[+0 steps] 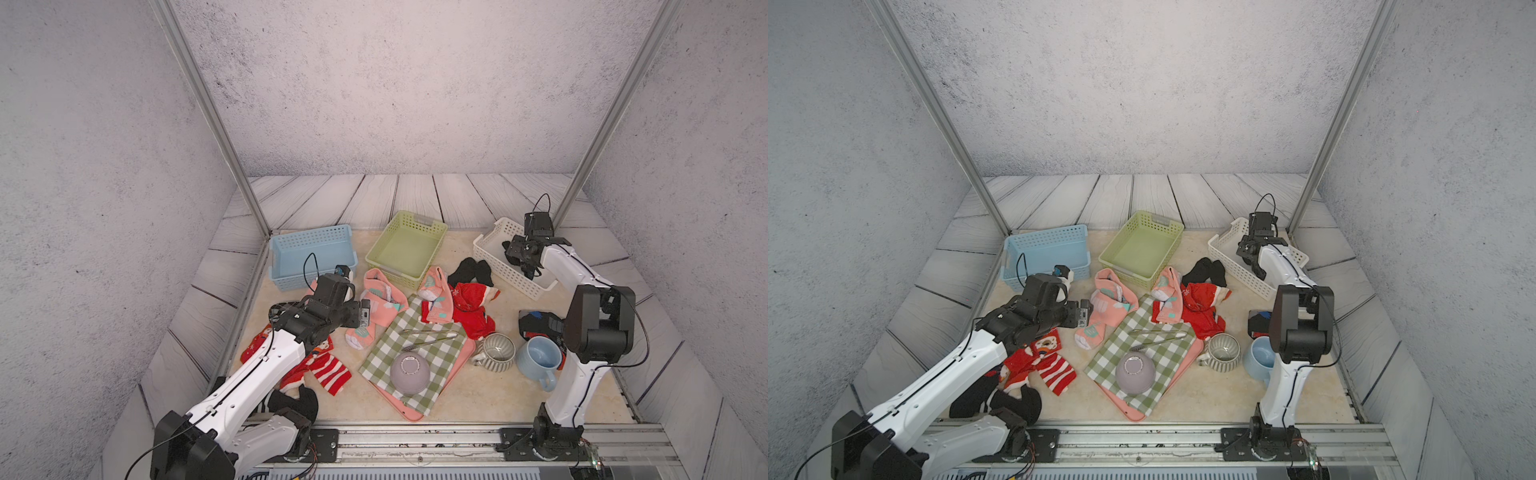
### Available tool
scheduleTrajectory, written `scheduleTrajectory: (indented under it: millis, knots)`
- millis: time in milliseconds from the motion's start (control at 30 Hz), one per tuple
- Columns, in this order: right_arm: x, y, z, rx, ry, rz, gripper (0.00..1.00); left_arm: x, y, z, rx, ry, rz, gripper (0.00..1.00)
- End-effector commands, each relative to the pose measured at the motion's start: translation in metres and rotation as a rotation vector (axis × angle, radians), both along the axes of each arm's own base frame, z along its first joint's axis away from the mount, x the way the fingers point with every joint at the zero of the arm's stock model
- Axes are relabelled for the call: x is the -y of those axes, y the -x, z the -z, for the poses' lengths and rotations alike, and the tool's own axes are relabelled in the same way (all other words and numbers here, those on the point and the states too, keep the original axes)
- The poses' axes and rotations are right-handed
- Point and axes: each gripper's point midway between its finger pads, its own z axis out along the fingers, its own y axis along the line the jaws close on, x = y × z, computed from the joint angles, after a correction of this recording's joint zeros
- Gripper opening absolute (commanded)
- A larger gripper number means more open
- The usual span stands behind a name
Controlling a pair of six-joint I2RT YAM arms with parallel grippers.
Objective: Sort the socks into the basket by color
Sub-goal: Place the sock in the bin, then pick up the sock from the center of the board.
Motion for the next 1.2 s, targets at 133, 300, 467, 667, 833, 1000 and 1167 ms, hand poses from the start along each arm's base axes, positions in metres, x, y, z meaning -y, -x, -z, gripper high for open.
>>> scheduleTrajectory:
  millis: [133,300,467,667,833,1000,1167]
  knots:
    - [-0.012,0.017,-0.054,0.085,-0.059,-0.041,0.94,0.003,0.004,0.015,-0.038,-0.067,0.002,1.00]
    - [-0.029,0.037,-0.083,0.125,-0.085,-0.089,0.99,-0.002,0.004,0.030,-0.090,-0.129,-0.033,1.00]
    - [-0.066,0.065,-0.098,0.152,-0.105,-0.175,0.99,-0.026,0.014,0.050,-0.218,-0.243,-0.159,1.00]
    - [-0.118,0.092,-0.094,0.139,-0.107,-0.297,0.99,-0.046,0.054,0.094,-0.430,-0.266,-0.299,0.93]
    - [-0.144,0.109,-0.081,0.107,-0.117,-0.365,0.99,-0.043,0.087,0.118,-0.503,-0.120,-0.344,0.83]
    - [-0.148,0.113,-0.080,0.109,-0.128,-0.385,0.99,-0.049,0.115,0.140,-0.579,-0.090,-0.398,0.78]
    - [-0.156,0.117,-0.078,0.114,-0.159,-0.411,0.99,-0.052,0.119,0.149,-0.585,-0.091,-0.417,0.76]
